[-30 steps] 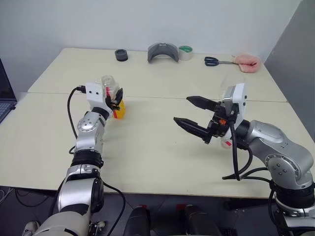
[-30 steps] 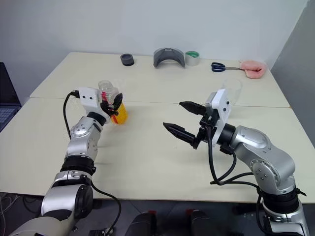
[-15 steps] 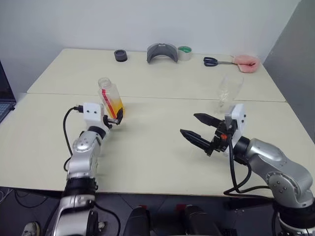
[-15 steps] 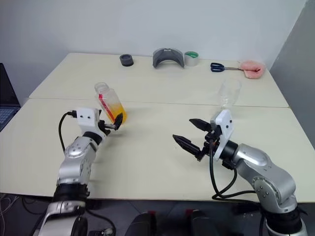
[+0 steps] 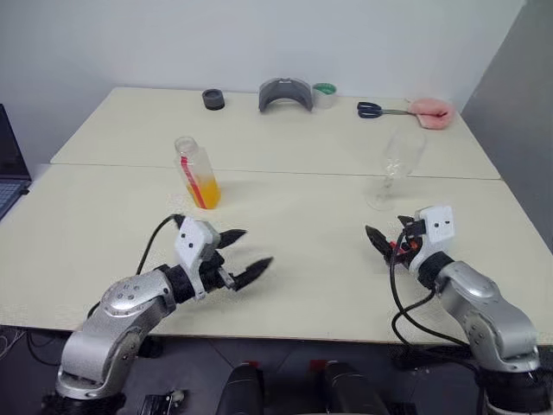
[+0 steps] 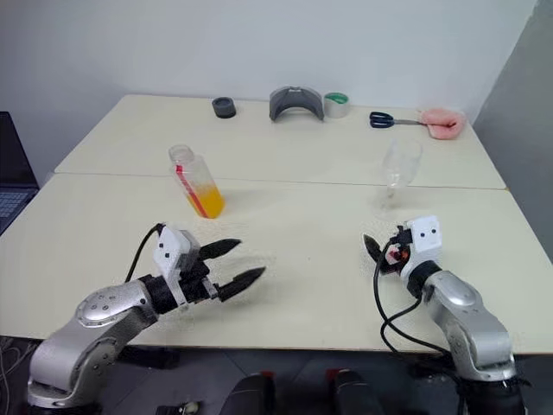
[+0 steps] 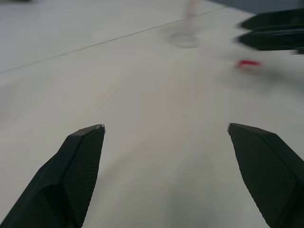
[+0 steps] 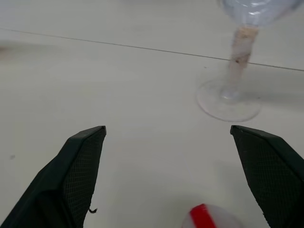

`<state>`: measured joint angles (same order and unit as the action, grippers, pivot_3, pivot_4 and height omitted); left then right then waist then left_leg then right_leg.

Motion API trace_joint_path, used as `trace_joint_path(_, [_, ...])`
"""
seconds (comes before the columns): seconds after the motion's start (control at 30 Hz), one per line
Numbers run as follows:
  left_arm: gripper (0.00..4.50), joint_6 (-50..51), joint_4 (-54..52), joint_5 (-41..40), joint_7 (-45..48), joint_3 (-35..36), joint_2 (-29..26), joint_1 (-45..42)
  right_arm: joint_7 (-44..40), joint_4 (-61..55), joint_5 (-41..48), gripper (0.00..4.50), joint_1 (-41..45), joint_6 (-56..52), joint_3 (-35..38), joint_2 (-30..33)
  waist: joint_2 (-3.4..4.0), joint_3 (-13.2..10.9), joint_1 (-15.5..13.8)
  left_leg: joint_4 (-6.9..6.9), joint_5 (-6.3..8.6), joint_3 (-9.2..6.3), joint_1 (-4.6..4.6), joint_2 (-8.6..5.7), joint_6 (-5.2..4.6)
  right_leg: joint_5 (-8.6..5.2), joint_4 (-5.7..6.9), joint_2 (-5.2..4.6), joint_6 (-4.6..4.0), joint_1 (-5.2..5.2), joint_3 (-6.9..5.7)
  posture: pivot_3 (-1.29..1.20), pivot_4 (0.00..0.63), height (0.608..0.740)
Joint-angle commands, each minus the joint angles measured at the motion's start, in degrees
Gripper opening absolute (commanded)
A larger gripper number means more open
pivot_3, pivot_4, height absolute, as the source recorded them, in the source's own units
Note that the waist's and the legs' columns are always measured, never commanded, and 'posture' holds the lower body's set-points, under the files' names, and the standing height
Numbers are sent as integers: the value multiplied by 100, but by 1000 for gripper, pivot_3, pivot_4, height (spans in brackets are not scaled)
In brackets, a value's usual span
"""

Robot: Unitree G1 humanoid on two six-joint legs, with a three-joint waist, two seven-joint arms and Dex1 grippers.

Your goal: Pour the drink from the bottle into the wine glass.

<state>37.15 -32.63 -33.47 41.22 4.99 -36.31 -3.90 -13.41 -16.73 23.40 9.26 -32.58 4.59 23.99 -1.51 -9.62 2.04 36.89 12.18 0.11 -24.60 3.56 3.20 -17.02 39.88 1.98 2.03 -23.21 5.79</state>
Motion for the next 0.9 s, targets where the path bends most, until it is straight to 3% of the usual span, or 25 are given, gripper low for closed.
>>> trace_joint_path(0.03, [4463, -45, 49, -192, 326, -11, -158, -486, -85, 769, -249, 4500, 503, 665, 221, -90, 0, 0, 1, -1, 0, 0, 0, 0, 0, 0, 0, 1, 0, 0, 1, 0, 150, 740])
trace_joint_path(0.13, [4463, -211, 374, -35, 371, -181, -72, -890, -179, 1811, -473, 4500, 1024, 1218, 276, -170, 0, 0, 6, -1, 0, 1, 0, 0, 0, -1, 0, 3, -4, 0, 2, 0, 150, 740])
trace_joint_path(0.5, [4463, -629, 955, 286, 470, -393, 35, -1460, -514, 3969, -561, 4500, 2282, 2162, 511, -438, 2, -2, 32, -5, 1, 0, -3, -1, -1, 13, 2, 3, -32, -1, 1, 0, 150, 740])
trace_joint_path(0.9, [4463, -662, 809, 353, 378, -401, 128, -1345, -721, 5558, -821, 4500, 3095, 2992, 477, -617, 4, -3, 89, -6, 1, -2, -4, -1, 0, 13, 2, 1, -33, -1, 1, 0, 150, 740])
